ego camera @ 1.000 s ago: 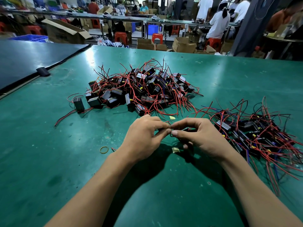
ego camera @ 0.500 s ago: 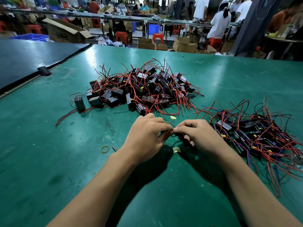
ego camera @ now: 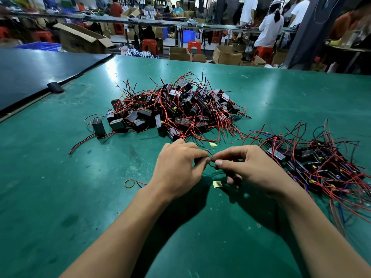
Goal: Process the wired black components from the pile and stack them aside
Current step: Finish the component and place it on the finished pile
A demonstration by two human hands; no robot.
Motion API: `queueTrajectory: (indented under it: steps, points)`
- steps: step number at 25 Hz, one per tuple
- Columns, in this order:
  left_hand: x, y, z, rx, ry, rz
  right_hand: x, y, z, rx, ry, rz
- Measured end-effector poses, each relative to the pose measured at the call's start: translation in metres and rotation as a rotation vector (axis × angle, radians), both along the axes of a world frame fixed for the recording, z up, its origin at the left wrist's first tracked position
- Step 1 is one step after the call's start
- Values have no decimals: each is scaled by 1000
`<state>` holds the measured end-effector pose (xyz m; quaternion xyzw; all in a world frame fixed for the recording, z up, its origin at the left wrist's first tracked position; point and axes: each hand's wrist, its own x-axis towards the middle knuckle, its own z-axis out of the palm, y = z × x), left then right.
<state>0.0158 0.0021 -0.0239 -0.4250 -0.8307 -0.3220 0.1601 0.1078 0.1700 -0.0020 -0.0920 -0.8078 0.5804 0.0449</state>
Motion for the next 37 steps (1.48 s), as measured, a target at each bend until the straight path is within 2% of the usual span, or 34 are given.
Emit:
queueTrajectory:
  steps: [5, 8, 12, 17, 21, 25, 29, 35, 37]
  points:
    - [1, 1, 0, 8, -72, 48, -1, 1, -1, 140, 42, -4]
    - [1, 0, 1, -34, -68, 30, -2, 1, -7, 293, 175, -63]
    - [0, 0, 1, -73, -76, 24, -4, -1, -12, 342, 321, -83]
    - [0, -1, 2, -88, -63, 2, -5, 2, -16, 446, 364, -72]
    - [-1, -2, 2, -88, -58, -9, -6, 5, -18, 603, 429, -37]
    - [-2, -4, 3, -115, -46, -7, -8, 6, -20, 670, 357, -15]
    - [1, -4, 5, -98, 26, -25, -9, -1, -19, 545, 247, -59]
    - [3, -4, 7, -65, 87, -62, -10, -8, -8, -133, -124, -119]
    - [3, -4, 7, -53, 49, -46, -7, -6, -6, -120, -115, -97]
